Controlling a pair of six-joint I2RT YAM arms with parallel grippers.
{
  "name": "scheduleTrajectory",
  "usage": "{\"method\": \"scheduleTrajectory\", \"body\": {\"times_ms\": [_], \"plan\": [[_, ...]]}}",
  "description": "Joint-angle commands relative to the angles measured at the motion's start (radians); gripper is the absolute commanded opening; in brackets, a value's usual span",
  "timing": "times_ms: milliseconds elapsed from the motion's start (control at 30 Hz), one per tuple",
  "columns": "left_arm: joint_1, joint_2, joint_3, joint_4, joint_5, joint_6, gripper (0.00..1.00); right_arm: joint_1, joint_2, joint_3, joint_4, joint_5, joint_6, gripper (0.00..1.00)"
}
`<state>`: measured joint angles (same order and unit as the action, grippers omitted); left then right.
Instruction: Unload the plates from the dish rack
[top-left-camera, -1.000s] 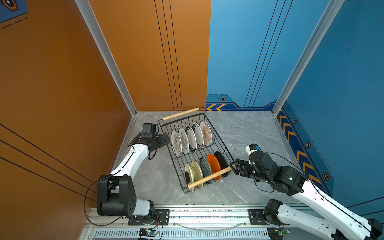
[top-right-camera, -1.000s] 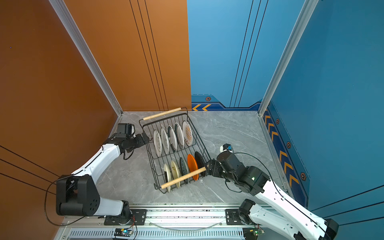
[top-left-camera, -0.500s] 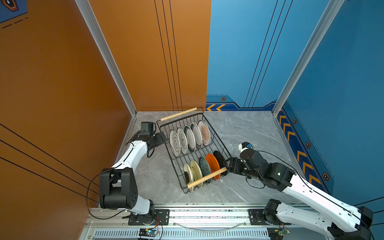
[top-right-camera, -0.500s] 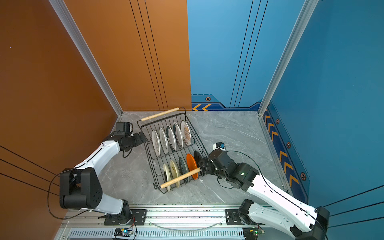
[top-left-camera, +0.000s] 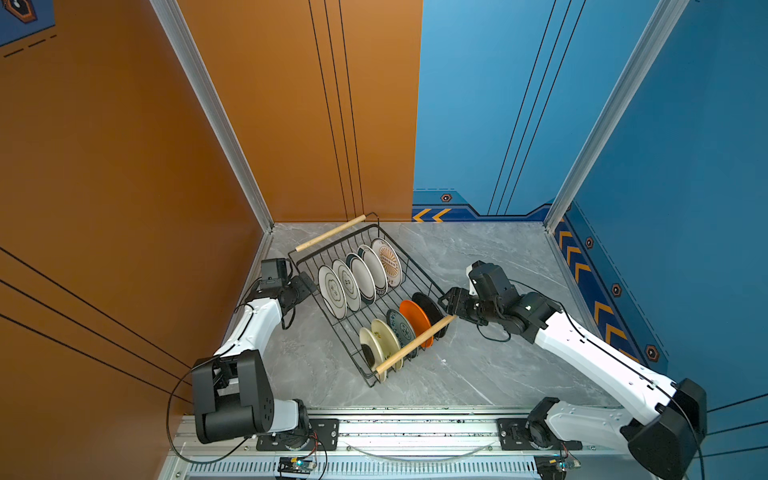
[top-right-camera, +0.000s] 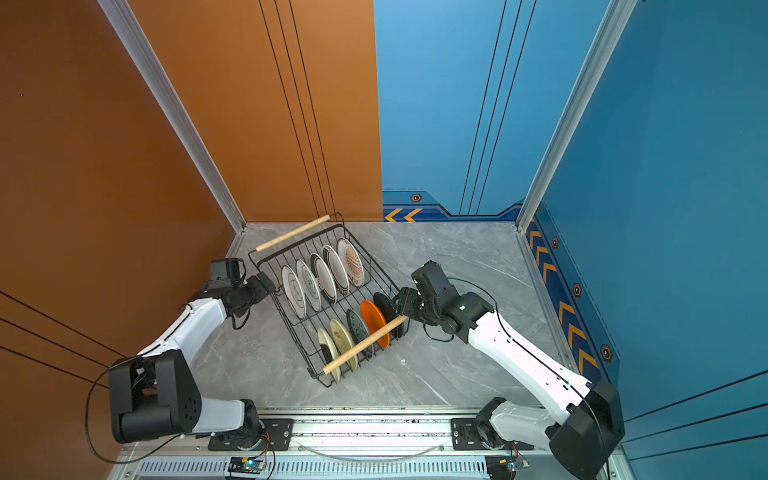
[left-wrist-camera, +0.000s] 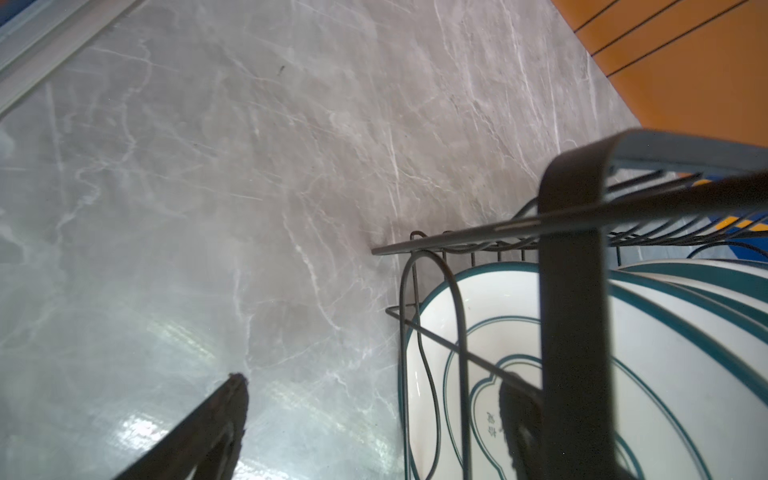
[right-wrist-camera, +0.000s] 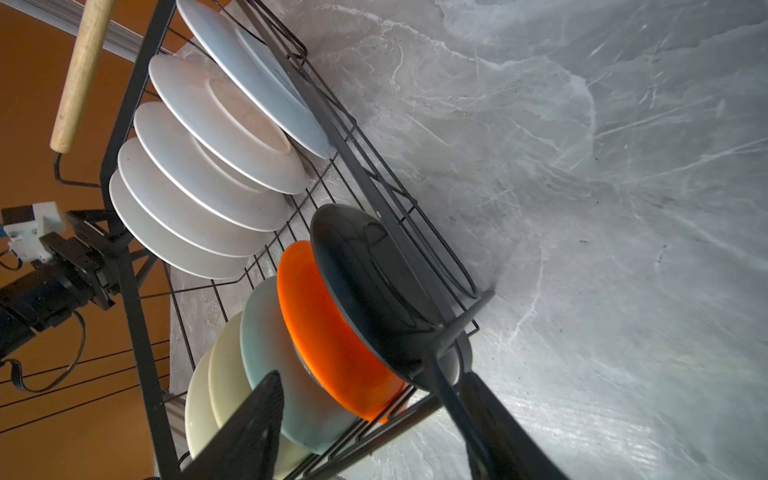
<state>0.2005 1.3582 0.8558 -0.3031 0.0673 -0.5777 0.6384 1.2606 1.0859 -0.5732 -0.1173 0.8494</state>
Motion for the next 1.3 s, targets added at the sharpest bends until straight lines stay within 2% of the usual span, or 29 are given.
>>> {"method": "scheduleTrajectory", "body": {"times_ms": [0, 233, 533, 767, 933, 1267], "plan": [[0.034, -0.05, -0.059, -0.039, -0.073, -0.036, 0.94, -0.022, 0.087, 0.09, 0.057, -0.097, -0.063, 0.64], [0.054, -0.21, -0.13, -0.064, -0.165, -0.058, 0.95, -0.047, 0.323, 0.299, 0.061, -0.221, -0.105, 0.61], [0.082, -0.305, -0.134, -0.121, -0.166, -0.054, 0.97, -0.062, 0.532, 0.499, 0.055, -0.307, -0.122, 0.6], [0.076, -0.381, -0.111, -0.19, -0.117, -0.059, 0.98, -0.094, 0.631, 0.608, 0.011, -0.349, -0.162, 0.6], [0.073, -0.439, -0.077, -0.258, -0.121, -0.049, 0.99, -0.109, 0.678, 0.675, -0.052, -0.364, -0.219, 0.6], [0.042, -0.504, -0.036, -0.332, -0.075, -0.054, 0.97, -0.156, 0.713, 0.756, -0.138, -0.414, -0.33, 0.7]]}}
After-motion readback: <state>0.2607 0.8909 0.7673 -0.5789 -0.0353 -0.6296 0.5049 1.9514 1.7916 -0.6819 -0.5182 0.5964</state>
